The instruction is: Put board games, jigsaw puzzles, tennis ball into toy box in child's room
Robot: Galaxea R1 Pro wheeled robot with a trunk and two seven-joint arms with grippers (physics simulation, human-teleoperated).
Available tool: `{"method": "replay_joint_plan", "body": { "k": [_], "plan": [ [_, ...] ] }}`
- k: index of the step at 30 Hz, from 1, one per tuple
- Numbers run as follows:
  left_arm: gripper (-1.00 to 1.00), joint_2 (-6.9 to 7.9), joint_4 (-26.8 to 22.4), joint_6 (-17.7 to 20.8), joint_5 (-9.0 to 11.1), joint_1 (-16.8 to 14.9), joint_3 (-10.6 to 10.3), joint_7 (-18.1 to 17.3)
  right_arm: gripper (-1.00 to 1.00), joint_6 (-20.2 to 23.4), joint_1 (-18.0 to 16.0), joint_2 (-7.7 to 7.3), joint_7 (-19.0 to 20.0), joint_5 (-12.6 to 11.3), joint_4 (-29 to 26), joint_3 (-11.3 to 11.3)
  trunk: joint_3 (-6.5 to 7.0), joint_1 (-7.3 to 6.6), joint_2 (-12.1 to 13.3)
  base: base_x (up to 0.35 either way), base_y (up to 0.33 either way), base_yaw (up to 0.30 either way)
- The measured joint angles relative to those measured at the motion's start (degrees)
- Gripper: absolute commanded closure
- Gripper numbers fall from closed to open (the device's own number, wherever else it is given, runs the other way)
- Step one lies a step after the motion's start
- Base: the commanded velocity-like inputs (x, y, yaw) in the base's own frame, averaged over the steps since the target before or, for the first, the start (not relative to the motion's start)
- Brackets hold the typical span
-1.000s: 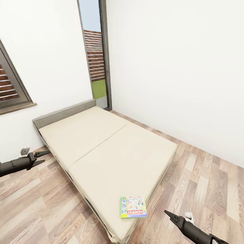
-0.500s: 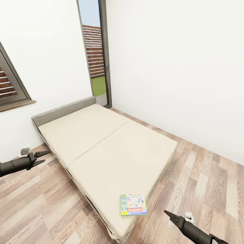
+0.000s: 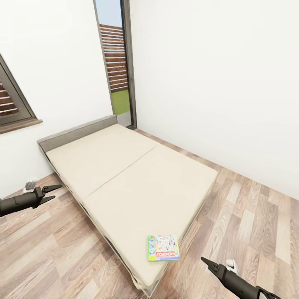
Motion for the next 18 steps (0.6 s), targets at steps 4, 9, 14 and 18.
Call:
{"method": "replay_joint_plan", "body": {
  "k": [4,9,14,18],
  "plan": [
    [-1.00,0.00,0.00,0.00,0.00,0.00,0.00,0.04,-1.00,0.32,-0.04,0.00,-0.01,-0.02,-0.26,-0.08,-0.38,0.00,0.00,0.000,0.000,0.000],
    [-1.00,0.00,0.00,0.00,0.00,0.00,0.00,0.03,-1.00,1.66,-0.64,-0.07,-0.15,-0.06,-0.45,-0.13,-0.85,0.00,0.00,0.000,0.000,0.000],
    [-1.00,-0.03,0.00,0.00,0.00,0.00,0.00,0.03,-1.00,2.60,-0.88,-0.19,-0.14,-0.12,-0.55,-0.19,-1.32,0.00,0.00,0.000,0.000,0.000],
    [-1.00,-0.09,0.00,-0.03,0.00,0.00,-0.03,0.09,-1.00,2.96,-0.97,-0.43,-0.66,-0.22,-2.17,-0.17,-1.70,0.00,0.00,0.000,0.000,0.000]
  ]
}}
